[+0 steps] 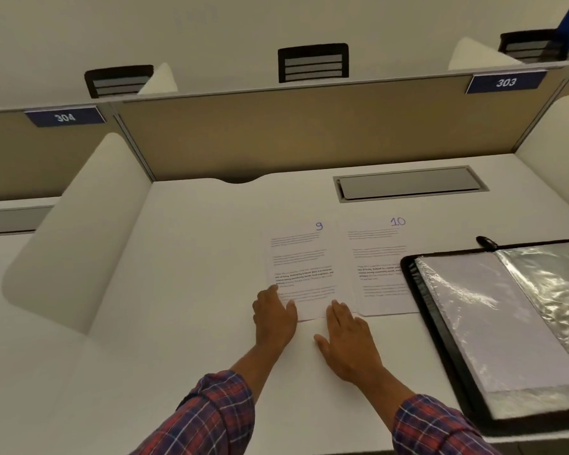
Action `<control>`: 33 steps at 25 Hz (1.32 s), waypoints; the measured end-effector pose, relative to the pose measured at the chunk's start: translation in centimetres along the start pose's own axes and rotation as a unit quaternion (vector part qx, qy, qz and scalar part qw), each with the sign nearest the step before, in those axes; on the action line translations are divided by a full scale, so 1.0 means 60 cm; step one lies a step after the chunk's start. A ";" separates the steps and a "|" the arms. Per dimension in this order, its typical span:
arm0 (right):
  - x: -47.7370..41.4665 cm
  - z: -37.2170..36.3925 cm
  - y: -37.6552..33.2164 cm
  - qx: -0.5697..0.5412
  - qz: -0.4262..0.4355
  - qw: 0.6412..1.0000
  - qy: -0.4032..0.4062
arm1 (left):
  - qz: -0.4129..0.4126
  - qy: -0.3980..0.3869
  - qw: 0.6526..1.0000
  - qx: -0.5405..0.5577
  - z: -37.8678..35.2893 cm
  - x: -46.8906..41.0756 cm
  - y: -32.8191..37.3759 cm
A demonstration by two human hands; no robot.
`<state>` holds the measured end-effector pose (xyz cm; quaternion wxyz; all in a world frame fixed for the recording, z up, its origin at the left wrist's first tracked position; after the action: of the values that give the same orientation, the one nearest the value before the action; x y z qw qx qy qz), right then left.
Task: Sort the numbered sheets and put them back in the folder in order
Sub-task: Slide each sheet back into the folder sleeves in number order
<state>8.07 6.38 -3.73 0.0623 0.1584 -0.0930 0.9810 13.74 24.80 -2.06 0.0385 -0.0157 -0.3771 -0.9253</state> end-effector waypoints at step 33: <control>0.038 0.046 0.113 -0.775 -0.263 0.571 -0.068 | 0.034 0.028 0.894 0.445 0.037 -0.049 0.070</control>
<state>5.69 -0.59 -1.54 0.4097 0.1334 -0.7760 0.4606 17.03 23.53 2.29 0.0830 0.0160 -0.7477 -0.6586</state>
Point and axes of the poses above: each hand's wrist, its own x-axis away from the middle knuckle, its own z-axis out of the back of the hand, y = z × x, the point moved 10 cm from there along -x, towards the middle knuckle, and after that the axes turned 14 degrees about -z, right-handed, at the moved point
